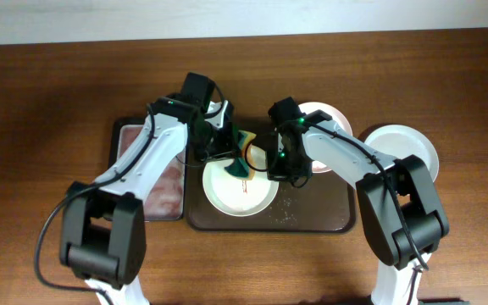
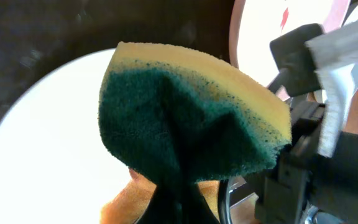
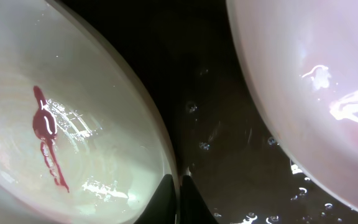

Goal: Clean dirty plates on tray and stack at the side
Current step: 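Scrub the held plate's surface with the sponge in the left gripper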

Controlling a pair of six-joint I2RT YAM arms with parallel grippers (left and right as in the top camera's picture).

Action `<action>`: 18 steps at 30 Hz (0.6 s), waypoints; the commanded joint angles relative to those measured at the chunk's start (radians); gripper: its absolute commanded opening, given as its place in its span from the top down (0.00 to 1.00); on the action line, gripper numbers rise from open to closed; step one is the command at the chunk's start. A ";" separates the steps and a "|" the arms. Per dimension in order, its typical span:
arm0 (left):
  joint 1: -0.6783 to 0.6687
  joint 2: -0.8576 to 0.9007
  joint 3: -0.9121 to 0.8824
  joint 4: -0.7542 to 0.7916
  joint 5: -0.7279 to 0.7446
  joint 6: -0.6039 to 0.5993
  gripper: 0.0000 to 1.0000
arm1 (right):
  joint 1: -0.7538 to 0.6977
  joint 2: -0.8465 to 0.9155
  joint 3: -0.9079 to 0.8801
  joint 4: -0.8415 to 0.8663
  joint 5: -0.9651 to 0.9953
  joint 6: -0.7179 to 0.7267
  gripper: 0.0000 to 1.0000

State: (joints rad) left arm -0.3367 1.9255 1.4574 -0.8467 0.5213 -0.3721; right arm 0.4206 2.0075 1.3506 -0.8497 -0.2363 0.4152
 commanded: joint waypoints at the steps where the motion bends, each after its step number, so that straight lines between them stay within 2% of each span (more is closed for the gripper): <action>1: -0.002 0.105 0.016 0.021 0.193 -0.024 1.00 | -0.002 -0.002 -0.006 -0.011 0.013 0.000 0.96; 3: -0.009 0.161 0.016 0.036 0.279 0.007 1.00 | -0.003 -0.002 -0.006 -0.011 0.013 0.013 0.96; 5: -0.019 0.190 0.016 0.037 0.275 0.010 1.00 | -0.009 -0.002 -0.006 -0.006 -0.014 0.092 0.96; 7: -0.031 0.212 0.016 0.043 0.233 0.010 1.00 | -0.021 -0.002 -0.006 0.017 -0.092 0.099 0.96; 10: -0.040 0.218 0.016 0.042 0.092 -0.004 1.00 | -0.024 -0.002 -0.006 0.015 -0.100 0.098 0.96; 13: -0.040 0.218 0.004 0.000 -0.164 -0.087 1.00 | -0.024 -0.002 -0.006 0.011 -0.100 0.098 0.96; 18: -0.040 0.217 -0.002 -0.098 -0.381 -0.087 1.00 | -0.024 -0.002 -0.006 0.007 -0.100 0.098 0.96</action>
State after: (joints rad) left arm -0.3874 2.1185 1.4796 -0.9031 0.4541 -0.4404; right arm 0.4034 2.0094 1.3422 -0.8368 -0.3408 0.5011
